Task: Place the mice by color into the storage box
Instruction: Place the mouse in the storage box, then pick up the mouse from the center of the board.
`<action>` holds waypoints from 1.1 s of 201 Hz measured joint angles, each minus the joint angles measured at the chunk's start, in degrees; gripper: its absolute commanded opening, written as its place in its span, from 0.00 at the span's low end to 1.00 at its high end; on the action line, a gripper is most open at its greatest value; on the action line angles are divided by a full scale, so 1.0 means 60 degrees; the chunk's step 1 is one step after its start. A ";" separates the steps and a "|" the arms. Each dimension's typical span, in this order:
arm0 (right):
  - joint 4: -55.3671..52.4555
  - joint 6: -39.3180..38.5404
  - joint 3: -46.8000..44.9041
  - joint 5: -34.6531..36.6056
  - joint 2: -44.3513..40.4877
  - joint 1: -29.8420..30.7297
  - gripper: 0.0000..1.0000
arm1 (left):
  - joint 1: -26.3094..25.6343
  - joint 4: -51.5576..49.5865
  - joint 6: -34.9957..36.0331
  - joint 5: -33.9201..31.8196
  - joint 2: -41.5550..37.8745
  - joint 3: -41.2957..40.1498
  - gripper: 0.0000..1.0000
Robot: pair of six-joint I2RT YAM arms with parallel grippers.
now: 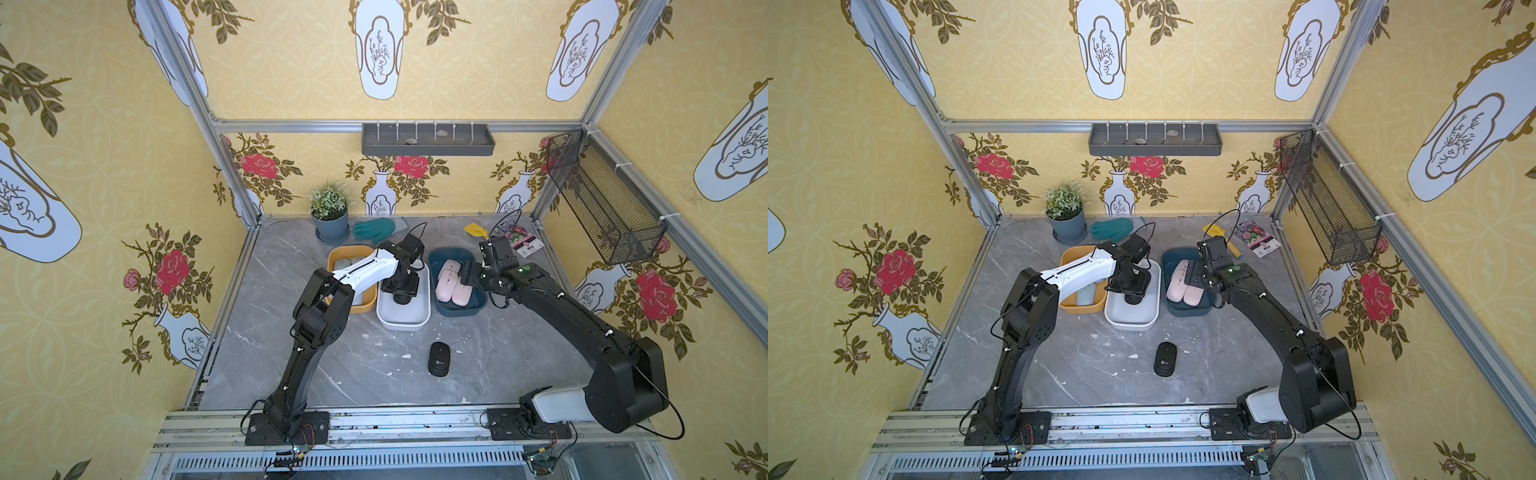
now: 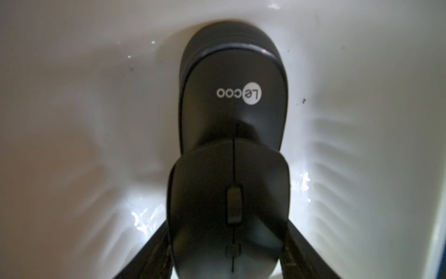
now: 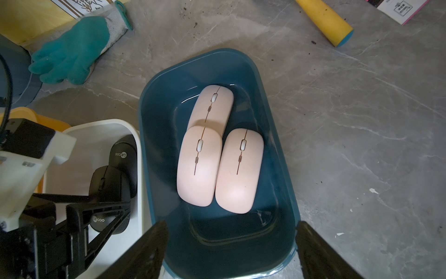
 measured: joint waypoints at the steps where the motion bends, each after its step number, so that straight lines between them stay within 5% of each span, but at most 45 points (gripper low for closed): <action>1: 0.0004 0.0004 0.0000 0.0004 -0.0004 0.0000 0.85 | 0.0000 0.0000 0.0000 0.0000 0.0000 0.0000 0.72; 73: -0.0018 0.0117 -0.0055 0.0022 -0.0215 0.0000 0.85 | -0.0004 -0.0109 0.0036 -0.0226 -0.0375 0.0098 0.77; 116: -0.0040 0.0138 -0.0084 0.0178 -0.0554 0.0000 0.85 | -0.0328 -0.0543 0.0040 -0.0463 -0.1945 -0.0178 0.77; 221: -0.0284 0.0138 -0.0302 0.0426 -0.1093 -0.0004 0.89 | -0.3417 -0.1712 -0.1800 0.0280 -0.3330 -0.1745 0.81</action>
